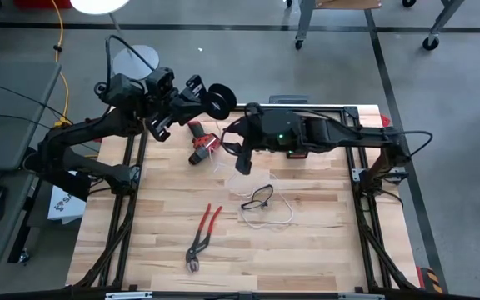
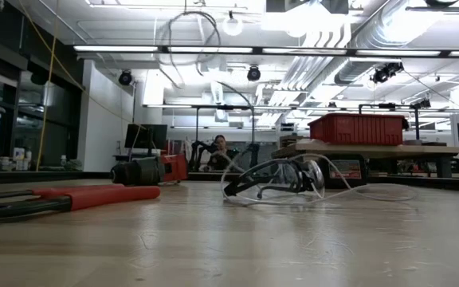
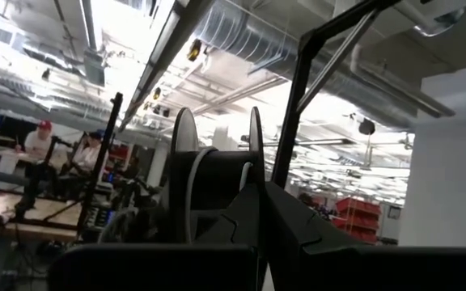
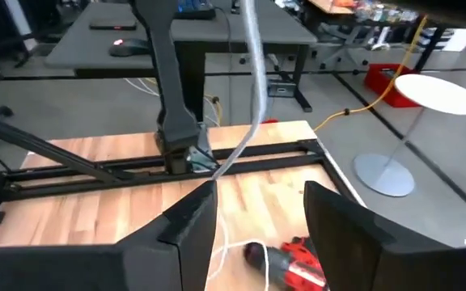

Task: Coil cords
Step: Coil the white wire onto the black spool

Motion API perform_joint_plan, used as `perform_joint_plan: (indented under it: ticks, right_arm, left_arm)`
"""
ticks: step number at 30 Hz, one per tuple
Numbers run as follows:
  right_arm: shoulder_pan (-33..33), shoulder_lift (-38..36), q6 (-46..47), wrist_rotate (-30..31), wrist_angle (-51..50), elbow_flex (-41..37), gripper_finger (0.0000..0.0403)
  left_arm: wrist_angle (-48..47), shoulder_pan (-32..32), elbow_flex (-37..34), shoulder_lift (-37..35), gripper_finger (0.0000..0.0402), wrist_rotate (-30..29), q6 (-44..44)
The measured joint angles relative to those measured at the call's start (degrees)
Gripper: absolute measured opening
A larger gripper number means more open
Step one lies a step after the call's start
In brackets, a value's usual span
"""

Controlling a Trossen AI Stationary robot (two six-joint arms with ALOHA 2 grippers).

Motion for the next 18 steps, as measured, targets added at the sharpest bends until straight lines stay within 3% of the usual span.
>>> perform_joint_plan:
  ticks: [10,15,18]
  right_arm:
    - [0.6,0.2,3.3,-4.2,5.5,0.0,0.0177]
    - [0.5,0.6,3.9,-2.7,5.9,0.0,0.0174]
    - [0.5,0.6,3.8,-0.4,5.6,0.0,0.0152]
  left_arm:
    - [0.0,0.0,0.0,0.0,0.0,-0.8,1.2]
    - [0.0,0.0,0.0,0.0,0.0,-0.9,1.6]
    - [0.0,0.0,0.0,0.0,0.0,-0.9,1.6]
